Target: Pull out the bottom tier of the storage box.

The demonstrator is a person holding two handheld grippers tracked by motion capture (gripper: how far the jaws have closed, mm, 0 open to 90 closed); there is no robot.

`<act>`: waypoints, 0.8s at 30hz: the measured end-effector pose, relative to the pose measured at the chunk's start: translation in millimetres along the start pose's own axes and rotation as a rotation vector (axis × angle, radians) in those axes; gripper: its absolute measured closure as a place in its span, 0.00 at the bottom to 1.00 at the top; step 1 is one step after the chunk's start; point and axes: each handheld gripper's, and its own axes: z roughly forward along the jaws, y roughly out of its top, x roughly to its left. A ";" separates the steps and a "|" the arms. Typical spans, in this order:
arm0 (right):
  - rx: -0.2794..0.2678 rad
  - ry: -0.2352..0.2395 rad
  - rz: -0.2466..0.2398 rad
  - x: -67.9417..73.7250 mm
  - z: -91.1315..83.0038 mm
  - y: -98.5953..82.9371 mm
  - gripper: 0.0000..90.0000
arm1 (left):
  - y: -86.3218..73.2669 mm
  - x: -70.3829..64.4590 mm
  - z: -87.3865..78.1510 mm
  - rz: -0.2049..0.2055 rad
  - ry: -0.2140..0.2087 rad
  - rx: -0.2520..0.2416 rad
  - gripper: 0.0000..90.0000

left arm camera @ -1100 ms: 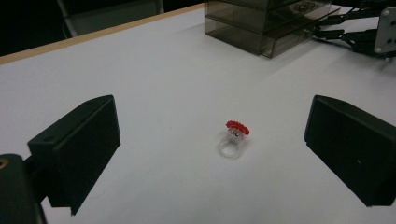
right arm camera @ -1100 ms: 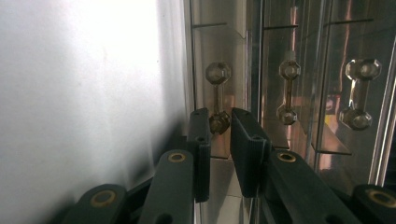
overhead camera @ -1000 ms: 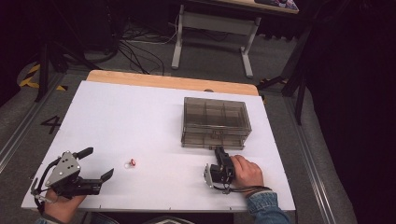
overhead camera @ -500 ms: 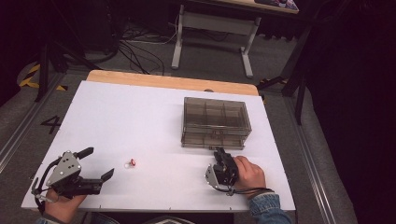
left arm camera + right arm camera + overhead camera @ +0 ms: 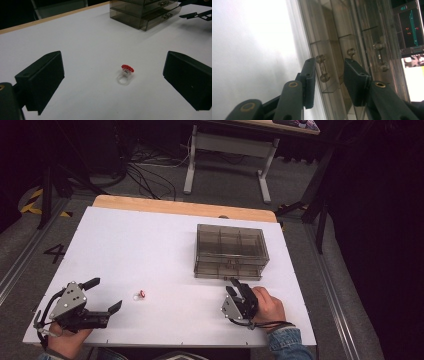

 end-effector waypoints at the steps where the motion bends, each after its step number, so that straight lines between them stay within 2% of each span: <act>1: -0.011 0.000 0.014 -1.8 -1.9 0.1 0.66 | 0.0 0.0 0.1 0.000 0.000 0.000 0.05; 4: -0.031 0.024 0.050 -6.9 -5.1 -0.1 0.64 | -0.1 -0.5 0.2 -0.004 -0.002 0.001 0.05; 8: -0.037 0.110 0.127 -15.8 -6.2 -1.0 0.62 | -0.1 -0.5 0.3 -0.005 -0.001 0.001 0.05; 9: -0.039 0.152 0.138 -17.9 -6.8 -1.6 0.61 | -0.1 -0.4 0.3 -0.002 -0.001 0.001 0.05; 11: -0.056 0.163 0.173 -22.2 -6.6 -2.3 0.60 | -0.1 -0.7 0.5 -0.004 -0.002 0.001 0.05; 12: -0.062 0.175 0.206 -23.0 -7.0 -2.4 0.59 | -0.1 -0.8 0.5 -0.005 -0.002 0.002 0.05; 16: -0.088 0.234 0.248 -31.0 -8.5 -5.0 0.56 | -0.1 -0.7 0.4 -0.005 -0.001 0.002 0.05; 18: -0.098 0.295 0.283 -36.3 -8.4 -6.4 0.56 | -0.1 -0.7 0.5 -0.005 -0.002 0.002 0.05; 20: -0.109 0.329 0.318 -40.5 -8.2 -7.7 0.56 | -0.2 -1.0 0.4 -0.007 -0.003 0.003 0.05; 24: -0.108 0.396 0.349 -48.3 -5.6 -9.4 0.55 | -0.1 -0.7 0.3 -0.004 -0.002 0.002 0.05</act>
